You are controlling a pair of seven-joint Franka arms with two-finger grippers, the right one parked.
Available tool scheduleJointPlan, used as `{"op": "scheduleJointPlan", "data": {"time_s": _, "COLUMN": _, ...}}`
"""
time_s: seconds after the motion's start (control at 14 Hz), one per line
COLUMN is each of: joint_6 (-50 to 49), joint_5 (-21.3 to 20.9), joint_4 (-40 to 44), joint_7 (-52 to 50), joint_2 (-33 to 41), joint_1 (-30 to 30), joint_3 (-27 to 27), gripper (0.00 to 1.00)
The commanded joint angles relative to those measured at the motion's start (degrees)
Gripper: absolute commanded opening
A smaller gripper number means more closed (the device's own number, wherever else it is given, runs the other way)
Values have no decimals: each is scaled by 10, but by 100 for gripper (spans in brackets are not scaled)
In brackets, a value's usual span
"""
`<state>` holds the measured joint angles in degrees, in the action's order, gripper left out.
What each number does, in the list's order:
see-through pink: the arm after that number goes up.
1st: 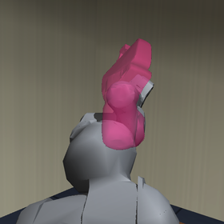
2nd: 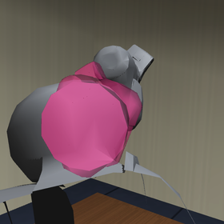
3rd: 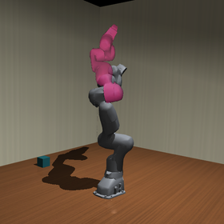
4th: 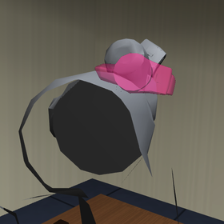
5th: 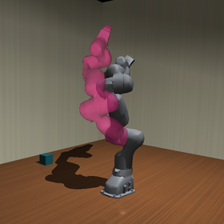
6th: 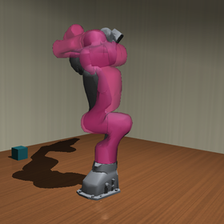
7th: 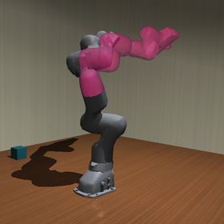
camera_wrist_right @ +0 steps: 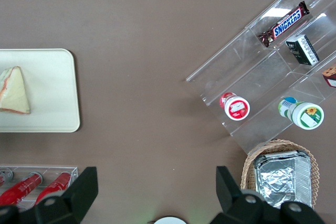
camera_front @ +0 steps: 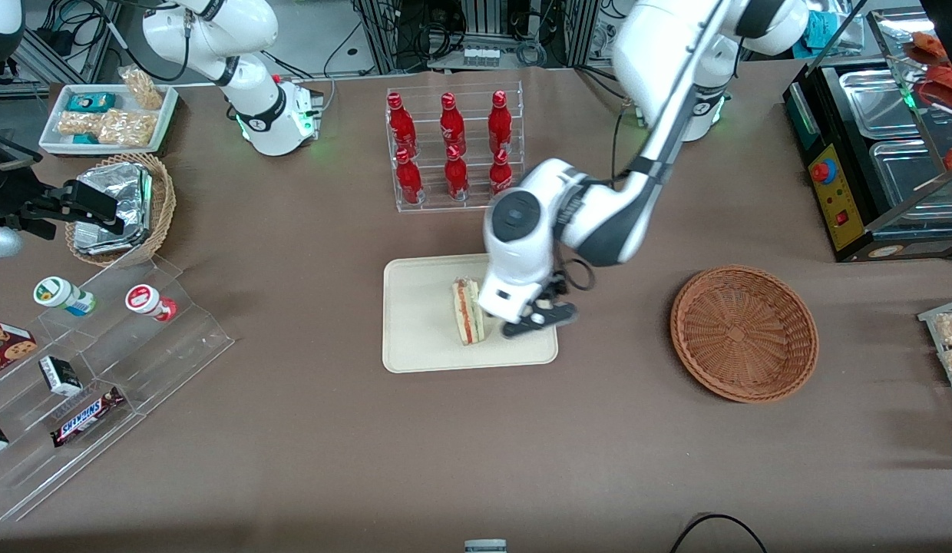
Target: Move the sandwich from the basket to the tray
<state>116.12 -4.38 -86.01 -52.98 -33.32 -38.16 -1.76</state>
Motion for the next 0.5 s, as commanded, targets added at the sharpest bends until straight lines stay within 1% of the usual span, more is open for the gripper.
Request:
{"op": "scheduleJointPlan", "data": {"time_s": 0.0, "joint_6": 2, "joint_5": -5, "joint_4": -96, "joint_7": 75, "joint_2": 78, "joint_1": 49, "joint_3": 5, "gripper": 100}}
{"op": "scheduleJointPlan", "data": {"time_s": 0.21, "joint_6": -3, "joint_5": -5, "joint_4": -180, "joint_7": 166, "joint_2": 161, "joint_1": 91, "joint_3": 5, "gripper": 100}}
{"op": "scheduleJointPlan", "data": {"time_s": 0.36, "joint_6": -11, "joint_5": -5, "joint_4": -212, "joint_7": 218, "joint_2": 205, "joint_1": 121, "joint_3": 5, "gripper": 100}}
{"op": "scheduleJointPlan", "data": {"time_s": 0.43, "joint_6": -38, "joint_5": -4, "joint_4": -216, "joint_7": 246, "joint_2": 224, "joint_1": 134, "joint_3": 5, "gripper": 100}}
